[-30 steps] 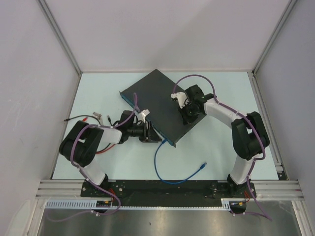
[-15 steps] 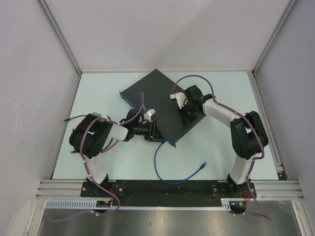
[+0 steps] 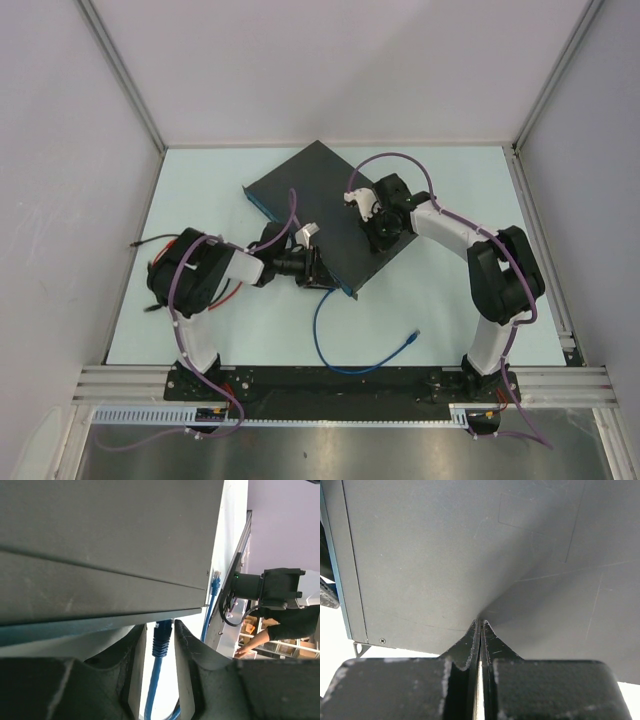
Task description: Pull the plug from the switch port
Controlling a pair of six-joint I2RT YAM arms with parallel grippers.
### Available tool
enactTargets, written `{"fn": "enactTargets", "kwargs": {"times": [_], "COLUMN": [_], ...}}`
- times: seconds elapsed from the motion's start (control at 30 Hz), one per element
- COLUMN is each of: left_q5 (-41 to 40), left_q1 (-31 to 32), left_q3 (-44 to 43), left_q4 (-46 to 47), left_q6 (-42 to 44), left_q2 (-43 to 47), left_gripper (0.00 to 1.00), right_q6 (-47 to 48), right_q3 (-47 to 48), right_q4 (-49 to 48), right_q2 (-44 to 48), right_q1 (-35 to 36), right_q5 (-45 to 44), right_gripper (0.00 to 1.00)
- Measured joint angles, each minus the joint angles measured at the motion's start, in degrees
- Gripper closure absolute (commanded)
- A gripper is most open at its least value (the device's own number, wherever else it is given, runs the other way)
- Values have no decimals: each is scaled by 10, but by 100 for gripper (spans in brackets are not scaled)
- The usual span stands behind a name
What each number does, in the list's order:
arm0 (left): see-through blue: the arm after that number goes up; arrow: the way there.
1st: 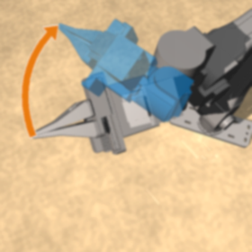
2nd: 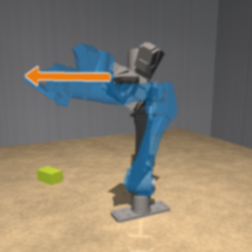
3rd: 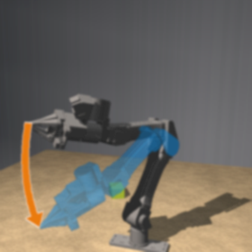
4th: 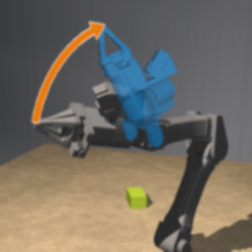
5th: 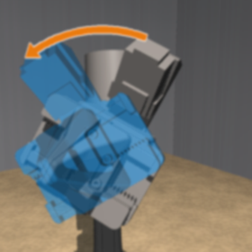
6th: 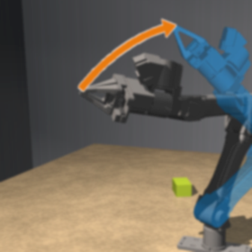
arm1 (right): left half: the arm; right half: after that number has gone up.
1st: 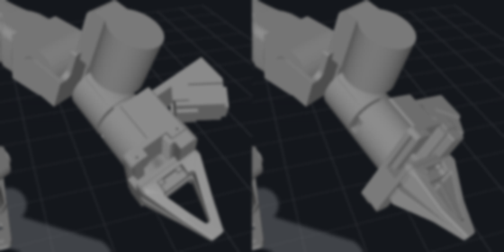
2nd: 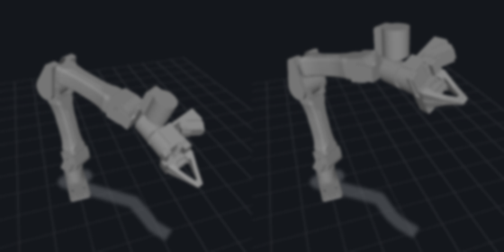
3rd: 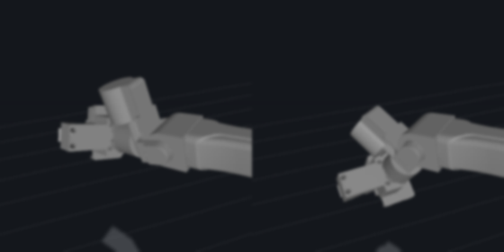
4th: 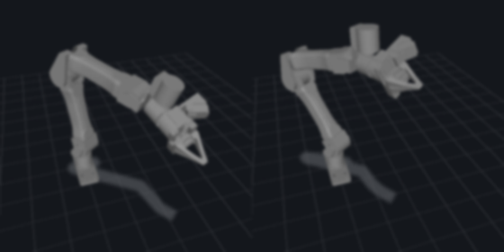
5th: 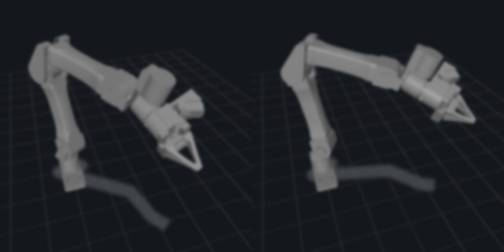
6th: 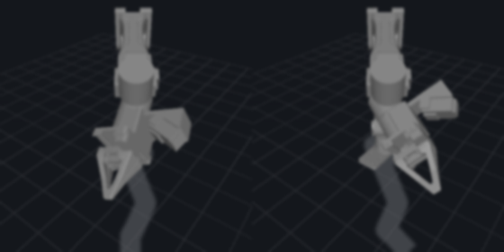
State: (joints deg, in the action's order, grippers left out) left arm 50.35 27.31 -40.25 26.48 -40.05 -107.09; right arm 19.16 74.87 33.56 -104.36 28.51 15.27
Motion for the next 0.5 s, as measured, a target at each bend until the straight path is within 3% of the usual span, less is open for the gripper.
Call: {"fn": "enactTargets", "kwargs": {"times": [0.5], "left_q5": [6], "left_q1": [-1], "left_q3": [-8], "left_q4": [1], "left_q6": [-20], "left_q2": [-14], "left_gripper": [72], "right_q6": [1], "right_q3": [-3], "right_q4": [-5], "right_q2": [2], "right_q1": [5], "right_q5": [-9], "right_gripper": [100]}}
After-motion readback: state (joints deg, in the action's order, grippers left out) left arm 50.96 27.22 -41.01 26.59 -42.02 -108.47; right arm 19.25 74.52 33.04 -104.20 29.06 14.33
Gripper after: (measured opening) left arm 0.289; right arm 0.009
